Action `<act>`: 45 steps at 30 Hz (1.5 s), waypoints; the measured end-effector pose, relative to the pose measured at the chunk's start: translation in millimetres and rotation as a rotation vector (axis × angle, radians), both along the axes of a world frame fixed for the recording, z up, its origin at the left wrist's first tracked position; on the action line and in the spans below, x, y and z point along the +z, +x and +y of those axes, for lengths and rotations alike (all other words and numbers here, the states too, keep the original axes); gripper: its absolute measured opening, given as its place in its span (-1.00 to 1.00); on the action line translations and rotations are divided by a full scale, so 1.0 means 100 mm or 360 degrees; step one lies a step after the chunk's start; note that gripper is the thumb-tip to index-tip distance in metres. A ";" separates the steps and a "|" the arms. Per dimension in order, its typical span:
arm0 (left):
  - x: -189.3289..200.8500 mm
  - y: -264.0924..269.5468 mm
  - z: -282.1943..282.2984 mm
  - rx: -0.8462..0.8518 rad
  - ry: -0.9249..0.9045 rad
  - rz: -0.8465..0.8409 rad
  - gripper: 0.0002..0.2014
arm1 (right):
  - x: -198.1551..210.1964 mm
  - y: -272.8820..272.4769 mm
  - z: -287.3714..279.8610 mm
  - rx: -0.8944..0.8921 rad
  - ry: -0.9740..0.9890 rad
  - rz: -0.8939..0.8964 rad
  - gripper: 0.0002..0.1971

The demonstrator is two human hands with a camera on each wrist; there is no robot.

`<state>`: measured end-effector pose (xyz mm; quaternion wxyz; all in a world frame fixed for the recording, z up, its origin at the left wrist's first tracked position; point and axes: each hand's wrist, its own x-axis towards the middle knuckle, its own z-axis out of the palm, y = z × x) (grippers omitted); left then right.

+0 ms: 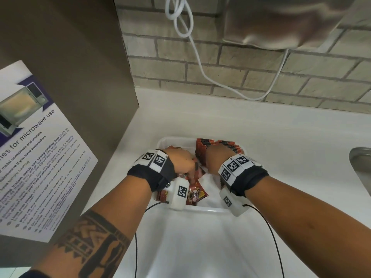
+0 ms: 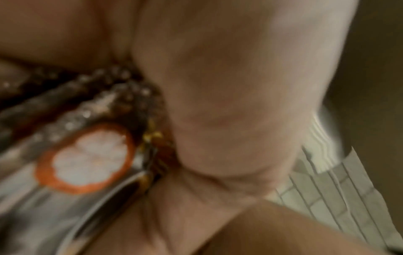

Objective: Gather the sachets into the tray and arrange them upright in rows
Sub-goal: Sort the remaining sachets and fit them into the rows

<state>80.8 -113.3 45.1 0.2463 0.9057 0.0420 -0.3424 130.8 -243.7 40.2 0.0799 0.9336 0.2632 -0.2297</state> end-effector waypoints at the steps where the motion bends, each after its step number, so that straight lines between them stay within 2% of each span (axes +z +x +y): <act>1: 0.00 0.00 -0.07 -0.0077 0.0001 0.0037 -0.66 | 0.00 0.03 0.00 -0.0002 0.0000 0.0000 -0.93; 8: -0.05 0.14 -0.42 -0.0291 0.0232 0.0043 -0.65 | 0.04 0.14 -0.01 -0.0119 0.0060 -0.0109 -0.90; 16: -0.04 0.23 -0.49 -0.0360 0.0260 0.0115 -0.61 | 0.03 0.28 -0.09 -0.0163 0.0146 -0.0075 -0.70; 21: -0.03 0.20 -0.50 -0.0388 0.0243 0.0167 -0.56 | 0.00 0.36 -0.13 -0.0177 0.0195 -0.0104 -0.75; 24: -0.05 0.18 -0.50 -0.0317 0.0162 0.0203 -0.54 | -0.01 0.42 -0.17 -0.0217 0.0214 -0.0115 -0.80; 30: -0.10 0.18 -0.52 -0.0238 0.0106 0.0236 -0.55 | -0.03 0.44 -0.21 -0.0228 0.0119 -0.0107 -0.90; 32: -0.12 0.19 -0.53 -0.0240 0.0094 0.0253 -0.54 | -0.05 0.43 -0.22 -0.0232 0.0102 -0.0120 -0.86; 34: -0.11 0.19 -0.54 -0.0252 0.0092 0.0253 -0.51 | -0.06 0.42 -0.22 -0.0228 0.0099 -0.0112 -0.90; 39: -0.11 0.22 -0.56 -0.0266 0.0080 0.0199 -0.47 | -0.09 0.43 -0.23 -0.0230 0.0119 -0.0107 -0.79; 45: -0.17 0.25 -0.57 -0.0259 0.0128 0.0182 -0.50 | -0.06 0.42 -0.27 -0.0179 0.0136 -0.0123 -0.83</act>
